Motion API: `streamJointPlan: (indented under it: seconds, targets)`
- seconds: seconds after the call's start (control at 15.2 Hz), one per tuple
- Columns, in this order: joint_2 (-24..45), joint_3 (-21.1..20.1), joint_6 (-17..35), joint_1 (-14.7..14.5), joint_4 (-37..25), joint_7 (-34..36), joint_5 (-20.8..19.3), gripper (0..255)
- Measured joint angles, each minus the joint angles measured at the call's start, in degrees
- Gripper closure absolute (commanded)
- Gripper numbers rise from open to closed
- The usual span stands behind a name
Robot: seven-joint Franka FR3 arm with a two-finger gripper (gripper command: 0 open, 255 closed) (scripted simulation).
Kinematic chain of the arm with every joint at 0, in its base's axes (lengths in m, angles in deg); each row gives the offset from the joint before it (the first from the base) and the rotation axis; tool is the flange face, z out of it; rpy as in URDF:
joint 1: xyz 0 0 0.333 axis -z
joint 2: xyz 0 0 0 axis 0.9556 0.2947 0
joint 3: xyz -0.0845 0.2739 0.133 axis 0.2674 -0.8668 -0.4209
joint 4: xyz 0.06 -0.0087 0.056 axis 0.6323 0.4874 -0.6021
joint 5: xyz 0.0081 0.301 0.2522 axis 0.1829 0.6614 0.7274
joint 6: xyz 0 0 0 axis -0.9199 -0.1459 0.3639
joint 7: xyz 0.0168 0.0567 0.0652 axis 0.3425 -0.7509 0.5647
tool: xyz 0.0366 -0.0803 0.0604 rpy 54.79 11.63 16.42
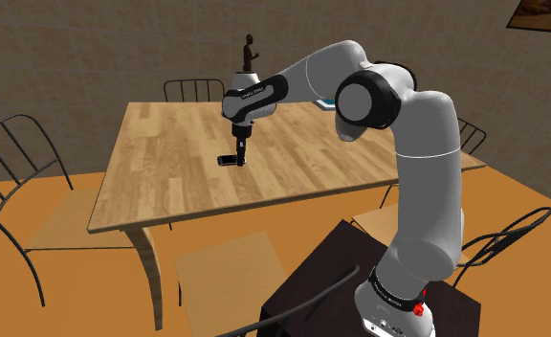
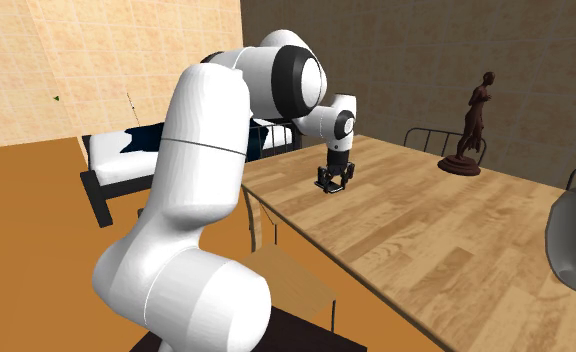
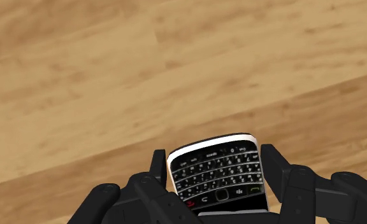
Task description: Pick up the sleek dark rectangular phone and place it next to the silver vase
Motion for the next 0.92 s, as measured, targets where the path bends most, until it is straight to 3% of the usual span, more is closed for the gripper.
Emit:
streamJointPlan:
  seconds: [0.92]
  targets:
    - [-3.26,0.30,-6.85,-0.13,-3.66,0.49,-0.64,255]
